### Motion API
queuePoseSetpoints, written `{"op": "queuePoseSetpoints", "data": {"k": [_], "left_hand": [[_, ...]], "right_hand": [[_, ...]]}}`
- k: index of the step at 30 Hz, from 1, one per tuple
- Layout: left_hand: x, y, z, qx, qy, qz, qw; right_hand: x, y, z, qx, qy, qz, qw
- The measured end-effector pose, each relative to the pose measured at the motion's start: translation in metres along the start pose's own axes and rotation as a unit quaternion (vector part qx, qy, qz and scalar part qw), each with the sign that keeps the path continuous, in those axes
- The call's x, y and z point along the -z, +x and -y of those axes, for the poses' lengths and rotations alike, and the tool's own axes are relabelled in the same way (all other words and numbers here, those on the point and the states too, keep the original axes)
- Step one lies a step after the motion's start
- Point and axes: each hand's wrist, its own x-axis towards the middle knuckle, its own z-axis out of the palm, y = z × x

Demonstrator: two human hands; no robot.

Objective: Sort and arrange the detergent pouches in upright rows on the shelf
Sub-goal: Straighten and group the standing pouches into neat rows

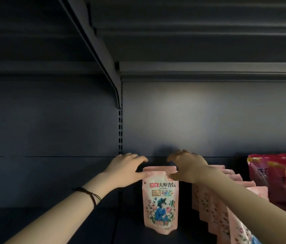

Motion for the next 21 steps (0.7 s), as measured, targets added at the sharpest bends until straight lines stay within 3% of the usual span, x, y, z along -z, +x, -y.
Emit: {"op": "queuePoseSetpoints", "data": {"k": [3,9,12,15,17,21], "left_hand": [[-0.007,0.015,-0.001,-0.002,-0.013,0.047,0.999],[-0.011,0.017,-0.001,-0.002,-0.143,0.058,0.988],[-0.010,0.012,-0.002,-0.014,-0.159,0.042,0.986],[-0.008,0.005,-0.008,-0.004,-0.218,0.006,0.976],[-0.004,0.000,-0.017,0.026,-0.341,-0.035,0.939],[0.004,-0.005,-0.042,0.110,-0.556,-0.107,0.817]], "right_hand": [[0.000,0.008,0.002,-0.007,-0.004,0.069,0.998],[0.001,0.009,0.000,-0.011,0.043,0.080,0.996],[-0.002,0.004,-0.001,-0.015,0.061,0.069,0.996],[-0.007,-0.003,-0.006,-0.032,0.112,0.005,0.993],[-0.005,-0.009,-0.010,-0.042,0.174,-0.052,0.983],[0.005,-0.024,-0.016,-0.051,0.302,-0.125,0.944]]}}
